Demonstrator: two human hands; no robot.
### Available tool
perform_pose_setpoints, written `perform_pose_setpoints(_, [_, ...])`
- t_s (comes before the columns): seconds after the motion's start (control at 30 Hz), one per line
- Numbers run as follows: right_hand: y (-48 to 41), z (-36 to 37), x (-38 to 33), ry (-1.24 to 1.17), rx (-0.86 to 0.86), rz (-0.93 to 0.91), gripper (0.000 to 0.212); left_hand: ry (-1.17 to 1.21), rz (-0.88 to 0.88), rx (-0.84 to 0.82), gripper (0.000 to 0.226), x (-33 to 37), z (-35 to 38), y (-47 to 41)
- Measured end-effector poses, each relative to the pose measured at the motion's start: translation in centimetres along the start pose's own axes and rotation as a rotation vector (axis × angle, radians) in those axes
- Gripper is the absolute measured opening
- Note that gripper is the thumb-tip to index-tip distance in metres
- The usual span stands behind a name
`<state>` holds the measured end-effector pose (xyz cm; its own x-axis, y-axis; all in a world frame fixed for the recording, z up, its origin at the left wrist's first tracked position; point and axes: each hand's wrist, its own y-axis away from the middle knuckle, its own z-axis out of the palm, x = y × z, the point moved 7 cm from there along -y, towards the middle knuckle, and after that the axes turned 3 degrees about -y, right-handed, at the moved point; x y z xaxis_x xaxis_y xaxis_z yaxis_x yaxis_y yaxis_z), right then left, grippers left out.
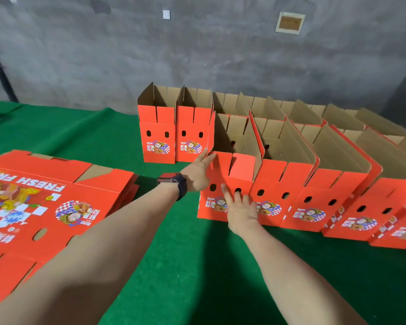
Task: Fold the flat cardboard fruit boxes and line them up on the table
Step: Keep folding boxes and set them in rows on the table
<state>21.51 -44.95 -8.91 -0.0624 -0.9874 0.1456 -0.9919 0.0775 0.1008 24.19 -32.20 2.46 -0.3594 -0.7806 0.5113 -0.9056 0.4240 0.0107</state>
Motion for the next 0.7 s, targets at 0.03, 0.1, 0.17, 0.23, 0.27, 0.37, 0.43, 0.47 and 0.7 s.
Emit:
perform_pose_setpoints(0.03, [-0.2,0.0,0.1,-0.005,0.002,0.003,0.117,0.010,-0.007,-0.002,0.084,-0.1,0.0,-0.3])
perform_pose_setpoints(0.1, [-0.6,-0.1,0.1,-0.023,-0.006,0.006,0.119,0.021,-0.016,-0.005,0.082,-0.2,-0.1,-0.6])
perform_pose_setpoints(0.17, [-0.9,-0.2,0.0,-0.036,-0.045,0.024,0.121,0.033,-0.020,-0.007,0.082,-0.4,0.1,-0.5])
perform_pose_setpoints(0.23, [-0.6,-0.2,-0.8,-0.019,-0.085,0.055,0.115,0.052,-0.018,0.000,0.081,-0.5,0.4,-0.1])
perform_pose_setpoints(0.27, [-0.1,-0.1,-1.5,-0.002,-0.074,0.055,0.108,0.065,-0.014,0.011,0.081,-0.6,0.6,0.3])
perform_pose_setpoints(0.37, [1.3,-0.8,-3.6,-0.009,0.157,-0.057,0.084,0.099,-0.003,0.051,0.077,-1.2,1.4,1.8])
perform_pose_setpoints(0.43, [1.4,-0.9,-4.0,0.040,0.195,-0.170,0.083,0.118,-0.003,0.057,0.075,-1.9,1.9,3.5])
perform_pose_setpoints(0.47, [1.3,-0.8,-3.6,0.065,0.156,-0.178,0.084,0.120,-0.008,0.051,0.074,-2.4,2.2,4.5])
perform_pose_setpoints(0.7, [2.5,-1.8,-4.3,-0.071,-0.146,0.024,0.075,0.066,-0.159,0.123,0.060,-9.1,-0.7,13.1])
